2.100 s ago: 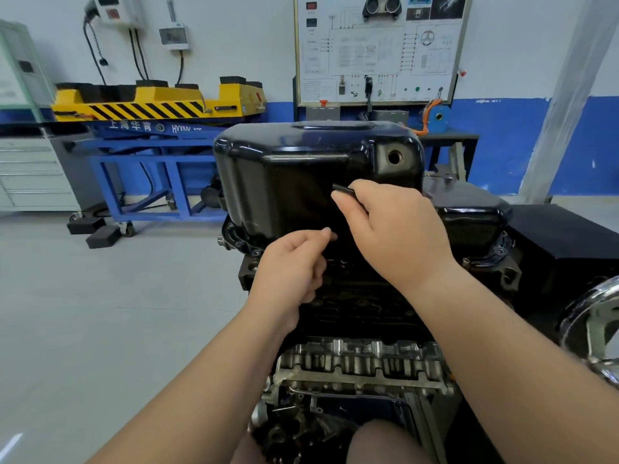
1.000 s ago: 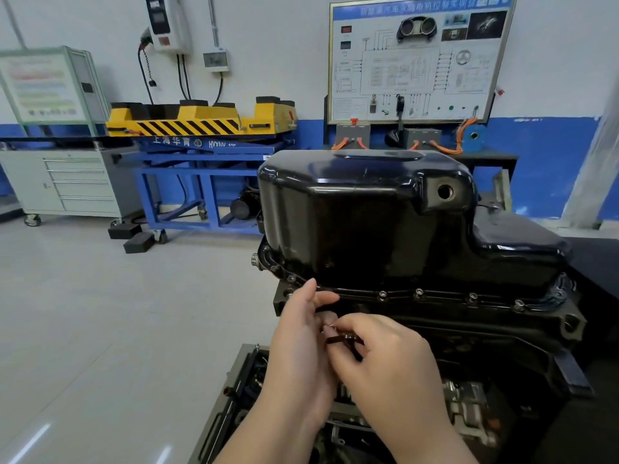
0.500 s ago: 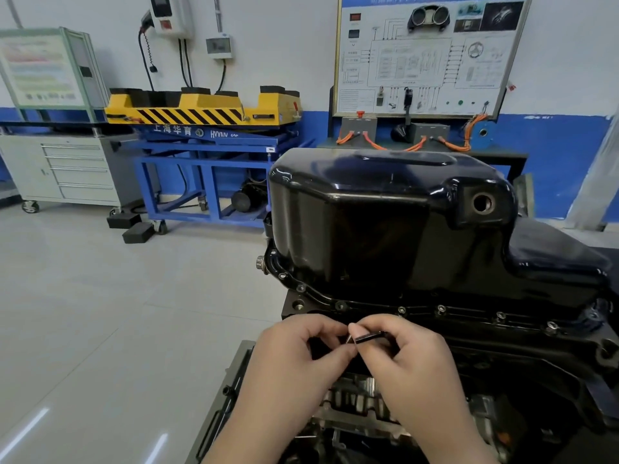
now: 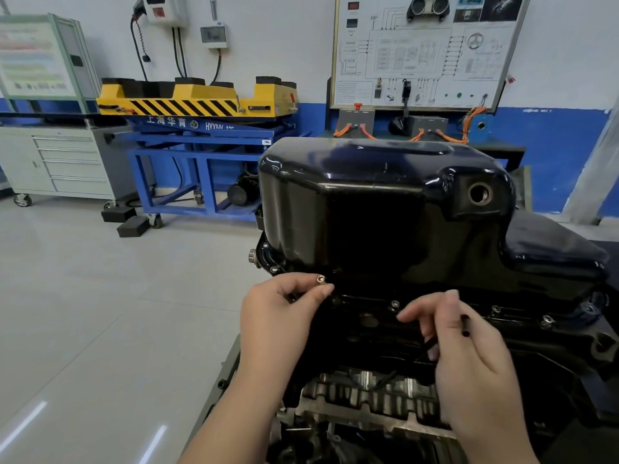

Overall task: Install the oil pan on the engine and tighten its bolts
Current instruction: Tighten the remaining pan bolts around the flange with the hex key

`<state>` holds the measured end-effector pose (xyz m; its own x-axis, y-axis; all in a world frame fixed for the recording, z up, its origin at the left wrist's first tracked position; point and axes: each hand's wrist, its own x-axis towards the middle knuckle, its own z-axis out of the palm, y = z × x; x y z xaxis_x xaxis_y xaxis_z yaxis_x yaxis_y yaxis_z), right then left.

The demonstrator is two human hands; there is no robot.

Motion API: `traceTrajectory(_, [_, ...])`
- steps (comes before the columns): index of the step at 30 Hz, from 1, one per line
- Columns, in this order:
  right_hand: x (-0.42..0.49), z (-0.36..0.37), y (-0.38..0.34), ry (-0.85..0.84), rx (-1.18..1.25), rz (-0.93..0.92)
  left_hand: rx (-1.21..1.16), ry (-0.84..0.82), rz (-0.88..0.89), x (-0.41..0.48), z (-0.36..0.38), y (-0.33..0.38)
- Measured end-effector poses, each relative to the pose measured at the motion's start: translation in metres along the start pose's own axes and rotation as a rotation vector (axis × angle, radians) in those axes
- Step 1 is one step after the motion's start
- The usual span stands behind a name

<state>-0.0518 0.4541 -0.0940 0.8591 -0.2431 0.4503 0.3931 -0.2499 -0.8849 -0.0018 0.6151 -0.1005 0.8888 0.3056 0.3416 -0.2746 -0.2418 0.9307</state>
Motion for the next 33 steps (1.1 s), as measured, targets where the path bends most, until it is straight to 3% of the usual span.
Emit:
traceTrajectory(12, [-0.007, -0.019, 0.005, -0.030, 0.271, 0.088, 0.054, 0.112, -0.016, -0.006, 0.013, -0.005])
traceTrajectory(33, [-0.009, -0.027, 0.009, -0.065, 0.299, 0.032, 0.261, 0.040, 0.087, -0.004, 0.011, -0.003])
